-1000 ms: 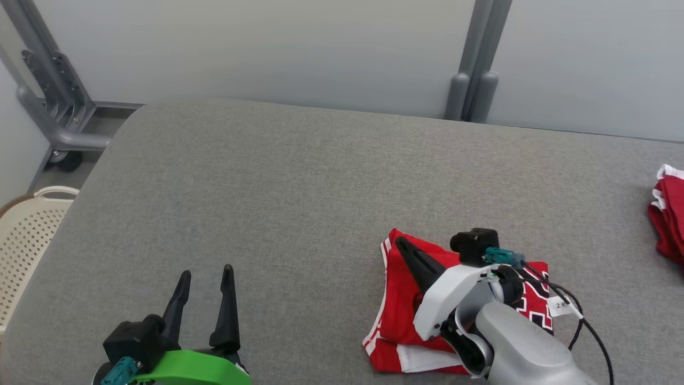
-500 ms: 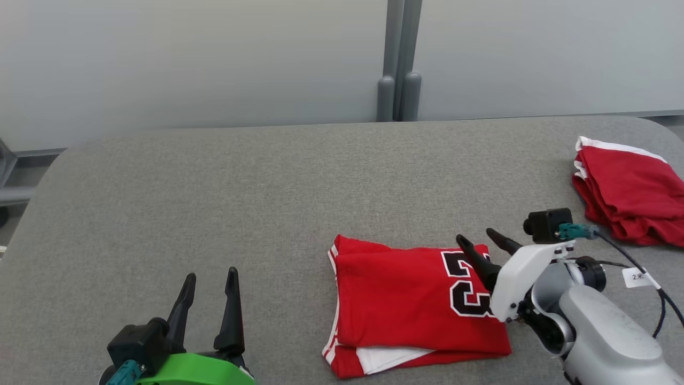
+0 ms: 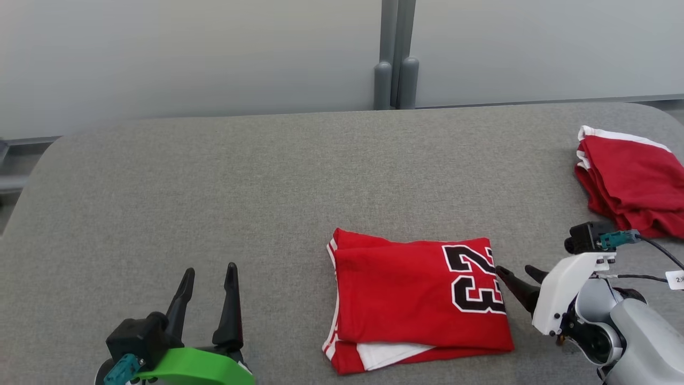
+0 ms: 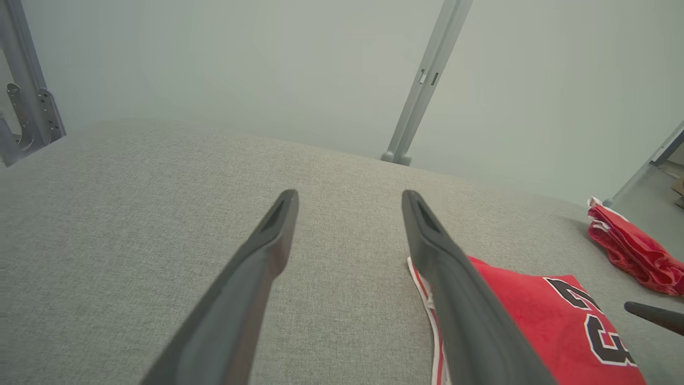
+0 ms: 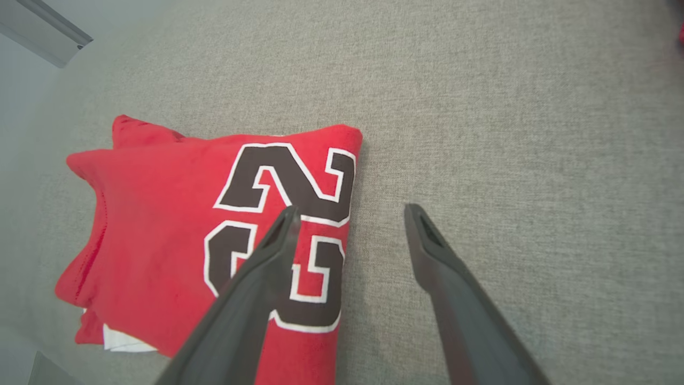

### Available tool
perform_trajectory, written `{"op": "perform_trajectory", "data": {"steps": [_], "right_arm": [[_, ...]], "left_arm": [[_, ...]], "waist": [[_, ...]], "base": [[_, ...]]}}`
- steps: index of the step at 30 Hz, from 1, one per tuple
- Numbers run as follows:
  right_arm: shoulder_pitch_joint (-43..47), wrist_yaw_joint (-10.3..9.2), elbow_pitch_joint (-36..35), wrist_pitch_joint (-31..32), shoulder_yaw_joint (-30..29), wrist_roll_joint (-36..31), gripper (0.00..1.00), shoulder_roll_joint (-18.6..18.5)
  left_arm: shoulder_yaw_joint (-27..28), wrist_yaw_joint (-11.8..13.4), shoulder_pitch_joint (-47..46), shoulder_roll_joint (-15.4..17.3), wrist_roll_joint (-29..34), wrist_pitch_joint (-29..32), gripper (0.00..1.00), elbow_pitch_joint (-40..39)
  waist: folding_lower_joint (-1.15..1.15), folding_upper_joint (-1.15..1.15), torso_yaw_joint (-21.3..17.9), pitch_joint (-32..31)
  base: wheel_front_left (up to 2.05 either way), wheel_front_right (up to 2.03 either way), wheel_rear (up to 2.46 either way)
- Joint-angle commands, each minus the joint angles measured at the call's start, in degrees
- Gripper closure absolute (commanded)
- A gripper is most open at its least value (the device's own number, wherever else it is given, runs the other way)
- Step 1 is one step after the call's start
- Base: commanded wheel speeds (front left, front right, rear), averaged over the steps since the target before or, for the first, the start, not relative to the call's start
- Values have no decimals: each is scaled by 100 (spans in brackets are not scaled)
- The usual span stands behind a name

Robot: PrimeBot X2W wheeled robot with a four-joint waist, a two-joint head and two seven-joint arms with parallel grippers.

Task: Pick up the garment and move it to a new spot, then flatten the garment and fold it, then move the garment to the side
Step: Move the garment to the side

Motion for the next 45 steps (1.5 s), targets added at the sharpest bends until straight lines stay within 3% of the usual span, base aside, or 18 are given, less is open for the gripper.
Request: {"op": "perform_trajectory", "data": {"steps": [1, 16, 17, 19, 20, 23, 34, 45], "right_arm": [[82, 2, 18, 61, -40, 100, 0, 19], [-22, 2, 486, 342, -3, 296, 0, 281], [-47, 2, 512, 342, 17, 293, 4, 297], [-87, 2, 553, 336, 77, 303, 49, 330], [-106, 2, 553, 333, 117, 314, 55, 344], [-189, 2, 526, 245, 207, 318, 100, 322], [-445, 1, 321, 130, 247, 234, 100, -138], [-1026, 1, 93, 473, 74, -130, 100, -528]], "left_arm": [[26, 32, -98, 51, 62, 4, 0, -18], [57, 56, -194, 98, 37, 0, 0, -61], [60, 57, -197, 100, 33, -4, 0, -60], [62, 64, -203, 98, 26, -7, 0, -59], [61, 64, -210, 96, 23, -11, 0, -60], [65, 71, -227, 94, 17, -17, 0, -64], [48, 62, -263, 86, 30, -66, 0, -54], [49, 26, -377, 43, 52, -146, 0, -25]], "waist": [[0, 31, 131, 93], [0, 31, 500, 285], [0, 31, 502, 288], [0, 31, 503, 294], [0, 31, 501, 297], [0, 31, 484, 320], [0, 31, 156, 332], [0, 31, -953, 427]], "base": [[0, 0, 0], [0, 0, 0], [0, 0, 0], [0, 0, 0], [0, 0, 0], [0, 0, 0], [0, 0, 0], [0, 0, 0]]}}
